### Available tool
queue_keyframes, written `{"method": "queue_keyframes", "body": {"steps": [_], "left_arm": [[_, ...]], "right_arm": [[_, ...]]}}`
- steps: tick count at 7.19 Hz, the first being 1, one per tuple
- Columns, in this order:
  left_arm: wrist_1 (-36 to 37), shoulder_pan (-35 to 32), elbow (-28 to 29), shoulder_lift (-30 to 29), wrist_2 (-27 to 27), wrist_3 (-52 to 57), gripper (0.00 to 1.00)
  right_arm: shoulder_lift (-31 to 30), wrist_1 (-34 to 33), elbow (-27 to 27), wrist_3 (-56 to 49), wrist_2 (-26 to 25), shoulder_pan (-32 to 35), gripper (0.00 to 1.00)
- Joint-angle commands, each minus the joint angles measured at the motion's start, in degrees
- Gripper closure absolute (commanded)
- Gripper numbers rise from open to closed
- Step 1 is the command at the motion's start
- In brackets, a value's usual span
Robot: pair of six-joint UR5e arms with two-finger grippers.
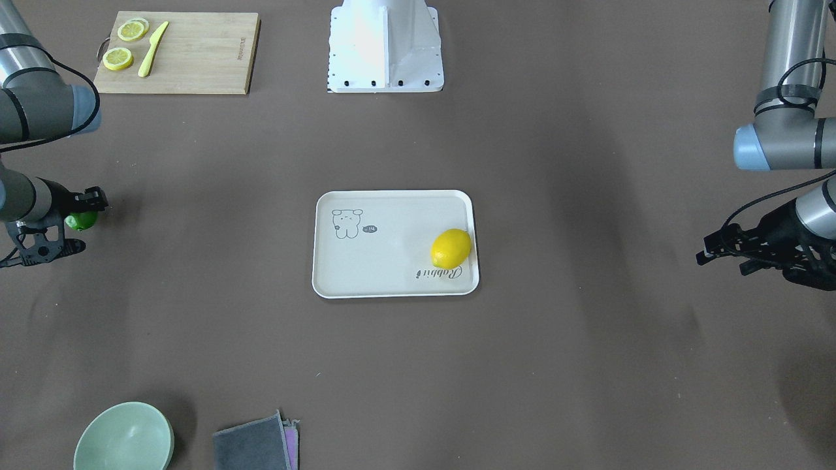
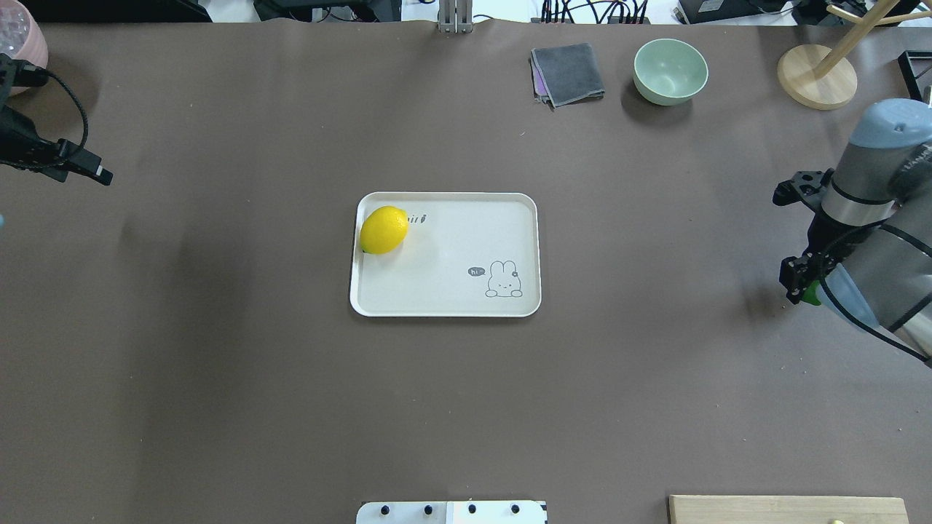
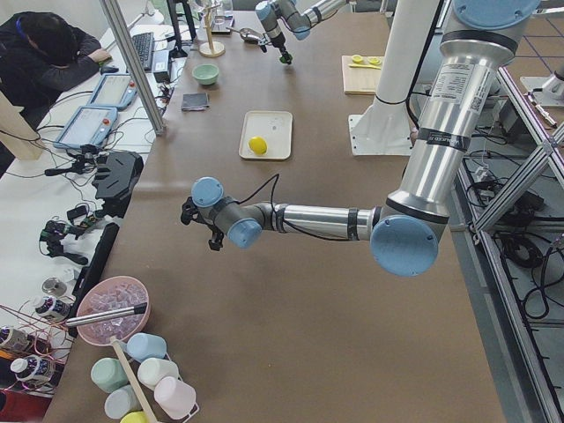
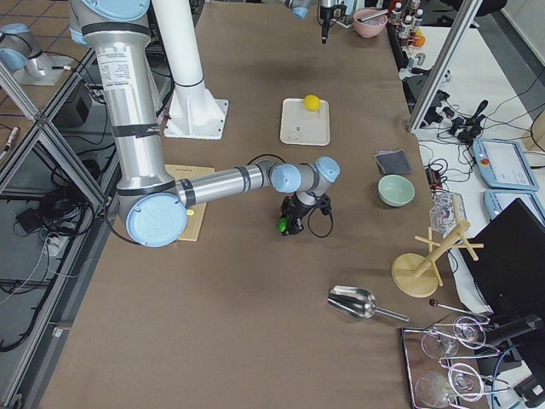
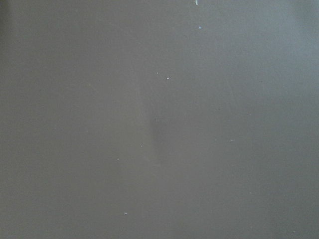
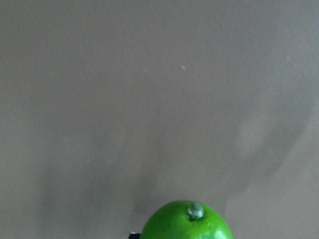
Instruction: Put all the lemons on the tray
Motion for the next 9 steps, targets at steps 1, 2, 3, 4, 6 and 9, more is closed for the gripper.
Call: {"method": "queue_keyframes", "body": {"steps": [1,2,3,4,6,9], "left_arm": [[0.0,0.15,0.17,0.0,0.01,-0.08,0.02],[0.0,0.24,0.61,-0.18,0.1,-0.17,0.02],[0.0,0.24,0.7,-0.09,0.1,-0.08,0.02],[0.0,0.24,0.7,-0.18,0.1,-0.17,0.02],[0.0,0.33,0.79,-0.09,0.1,-0.08,0.02],[-0.09,0.41,1.31,-0.09,0.1,0.09,0.02]], "right_arm": [[8.83,-7.3,-0.63,4.83,1.71,-1.12,1.0],[12.87,-7.05,-2.02,10.87,3.03,-3.13,1.0],[18.3,-6.96,-4.91,15.89,3.22,-5.5,1.0],[24.79,-6.44,-9.9,20.56,3.92,-6.39,1.0],[35.28,0.9,-23.16,28.29,7.51,-7.01,1.0],[43.72,8.77,-33.12,41.24,7.53,-11.49,1.0]]}}
